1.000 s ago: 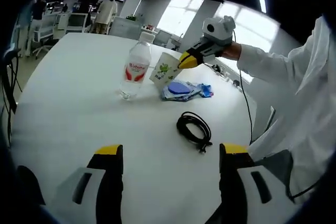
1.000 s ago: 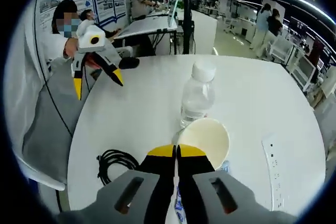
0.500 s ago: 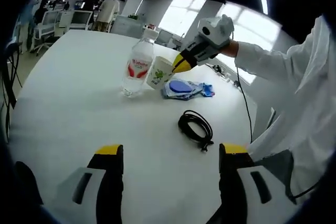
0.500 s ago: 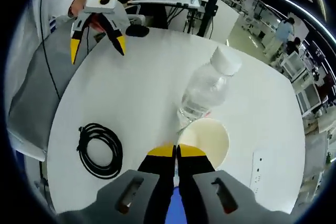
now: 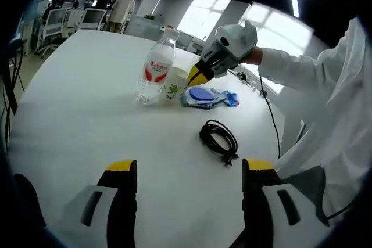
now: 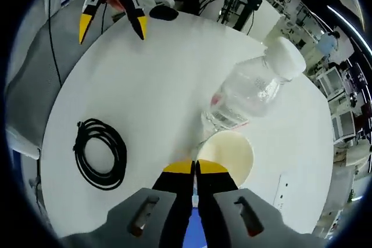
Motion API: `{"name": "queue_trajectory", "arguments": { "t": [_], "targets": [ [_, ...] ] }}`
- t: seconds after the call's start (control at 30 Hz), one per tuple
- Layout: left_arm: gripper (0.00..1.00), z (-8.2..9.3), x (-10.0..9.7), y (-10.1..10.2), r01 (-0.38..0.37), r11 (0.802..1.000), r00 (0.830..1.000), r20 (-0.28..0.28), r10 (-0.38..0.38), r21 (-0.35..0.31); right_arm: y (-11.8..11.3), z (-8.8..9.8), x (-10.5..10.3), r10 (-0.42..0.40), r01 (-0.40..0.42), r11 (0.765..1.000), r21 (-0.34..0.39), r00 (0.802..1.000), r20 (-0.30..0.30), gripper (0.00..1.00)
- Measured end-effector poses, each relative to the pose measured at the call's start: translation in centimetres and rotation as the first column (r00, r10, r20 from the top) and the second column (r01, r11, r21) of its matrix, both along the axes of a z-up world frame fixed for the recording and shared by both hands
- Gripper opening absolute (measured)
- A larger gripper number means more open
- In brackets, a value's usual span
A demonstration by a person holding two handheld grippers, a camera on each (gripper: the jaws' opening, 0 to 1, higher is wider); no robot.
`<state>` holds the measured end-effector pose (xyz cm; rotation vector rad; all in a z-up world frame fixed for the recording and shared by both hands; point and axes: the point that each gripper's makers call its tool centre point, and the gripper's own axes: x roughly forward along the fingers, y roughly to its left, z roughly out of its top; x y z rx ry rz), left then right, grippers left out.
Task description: Arrange the tabletop items into an orderly group along one side of the table until the central work area is clear of visible clutter.
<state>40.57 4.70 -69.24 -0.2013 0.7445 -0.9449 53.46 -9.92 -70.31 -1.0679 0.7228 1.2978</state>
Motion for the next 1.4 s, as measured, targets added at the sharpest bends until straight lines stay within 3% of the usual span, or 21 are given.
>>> {"name": "queue_trajectory", "arguments": {
  "t": [0.43,0.8,1.27,1.4],
  "targets": [
    [0.75,-0.1,0.0,0.1,-0.009,1.0,1.0,-0.002,0.009,-0.004,0.3,-0.2,0.2,0.007,-0.007,1.0,0.001,1.0,-0.002,0.0],
    [0.75,0.0,-0.1,0.1,-0.011,1.0,1.0,-0.001,0.011,-0.002,0.2,-0.1,0.3,-0.046,0.046,0.999,0.025,0.999,0.001,0.2],
    [0.75,0.6,-0.2,0.2,-0.007,1.0,1.0,0.013,0.007,0.007,0.7,1.8,-0.3,-0.151,0.152,0.976,0.155,0.988,-0.018,0.29],
    [0.75,0.7,-0.3,0.3,-0.009,1.0,1.0,0.015,0.009,0.015,1.1,2.8,-0.4,-0.207,0.21,0.953,0.22,0.978,-0.036,0.33]
  ]
}}
